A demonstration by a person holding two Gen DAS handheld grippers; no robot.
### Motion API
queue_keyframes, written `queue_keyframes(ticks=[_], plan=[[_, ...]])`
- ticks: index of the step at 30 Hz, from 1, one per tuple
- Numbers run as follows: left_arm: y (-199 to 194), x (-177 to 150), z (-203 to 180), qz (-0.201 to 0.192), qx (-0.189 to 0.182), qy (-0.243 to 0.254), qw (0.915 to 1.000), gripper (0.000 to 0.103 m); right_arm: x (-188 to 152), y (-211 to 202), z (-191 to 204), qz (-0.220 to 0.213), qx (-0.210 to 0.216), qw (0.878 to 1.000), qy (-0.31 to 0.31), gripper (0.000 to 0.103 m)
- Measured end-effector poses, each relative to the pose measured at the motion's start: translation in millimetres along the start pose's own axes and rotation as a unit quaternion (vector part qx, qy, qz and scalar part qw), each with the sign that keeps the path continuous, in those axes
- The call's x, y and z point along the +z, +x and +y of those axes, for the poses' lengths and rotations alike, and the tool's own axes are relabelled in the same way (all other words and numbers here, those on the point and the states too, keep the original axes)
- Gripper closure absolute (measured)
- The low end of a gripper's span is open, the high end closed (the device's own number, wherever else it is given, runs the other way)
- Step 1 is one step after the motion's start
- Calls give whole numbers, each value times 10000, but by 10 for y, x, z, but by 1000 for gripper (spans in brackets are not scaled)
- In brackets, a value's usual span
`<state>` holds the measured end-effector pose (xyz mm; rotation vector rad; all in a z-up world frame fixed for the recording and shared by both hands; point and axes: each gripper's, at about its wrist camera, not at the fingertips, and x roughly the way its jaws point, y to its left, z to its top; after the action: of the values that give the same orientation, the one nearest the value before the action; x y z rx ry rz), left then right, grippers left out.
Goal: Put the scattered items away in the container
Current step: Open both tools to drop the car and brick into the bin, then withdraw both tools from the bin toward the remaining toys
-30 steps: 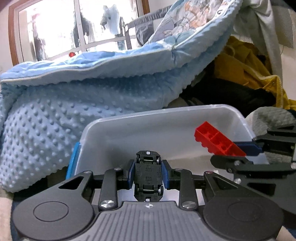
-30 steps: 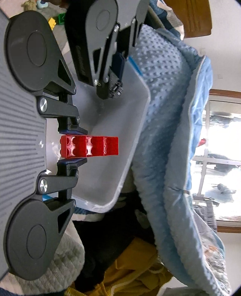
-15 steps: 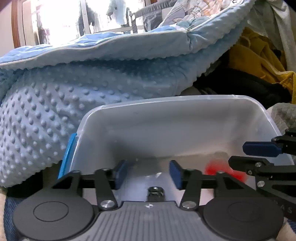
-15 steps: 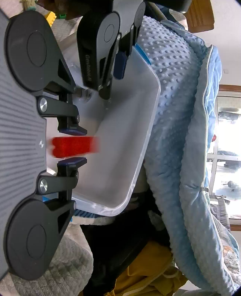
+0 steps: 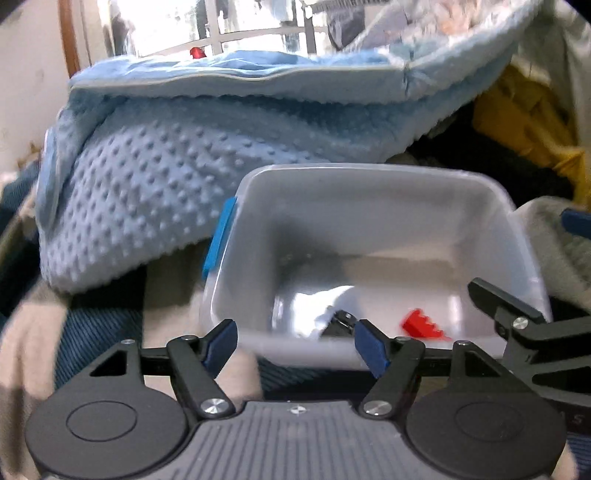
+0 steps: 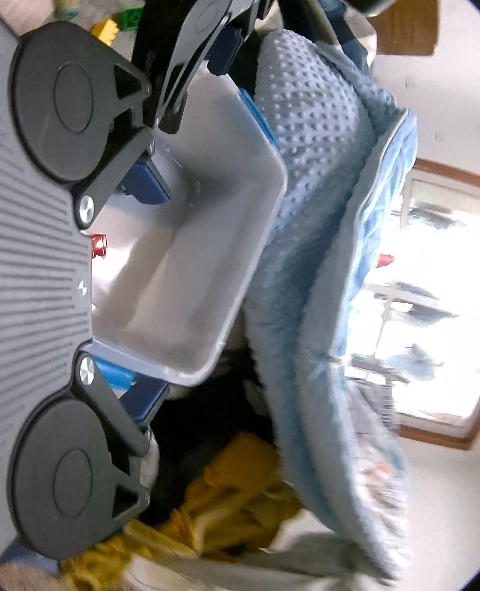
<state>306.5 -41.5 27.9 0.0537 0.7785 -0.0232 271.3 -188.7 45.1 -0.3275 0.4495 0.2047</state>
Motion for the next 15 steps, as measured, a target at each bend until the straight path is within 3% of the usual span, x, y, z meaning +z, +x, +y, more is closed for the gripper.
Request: queue_keyframes(ticks=[4, 6, 8, 10, 11, 15], plan=[[-227, -328, 230, -3, -527, -530, 9972, 29, -100, -364, 113, -481, 509, 9975, 28, 0], [-361, -538, 321, -59, -637, -689, 9956, 29, -203, -533, 224, -592, 520, 9969, 70, 0], [-531, -783, 334, -183, -383, -437, 9981, 29, -328, -643, 339, -493, 888, 9948, -41, 0], [-689, -1018, 326, -337, 184, -80, 9992, 29, -489, -730, 488, -424, 949, 9944, -197, 0], [-781, -1156, 355, -426, 292, 5, 9987, 29, -581, -759, 579, -324, 971, 9944, -281, 0], [-1022, -1591, 542, -502, 240, -199, 9983, 29, -842, -781, 787, 222, 1329, 9906, -238, 0]])
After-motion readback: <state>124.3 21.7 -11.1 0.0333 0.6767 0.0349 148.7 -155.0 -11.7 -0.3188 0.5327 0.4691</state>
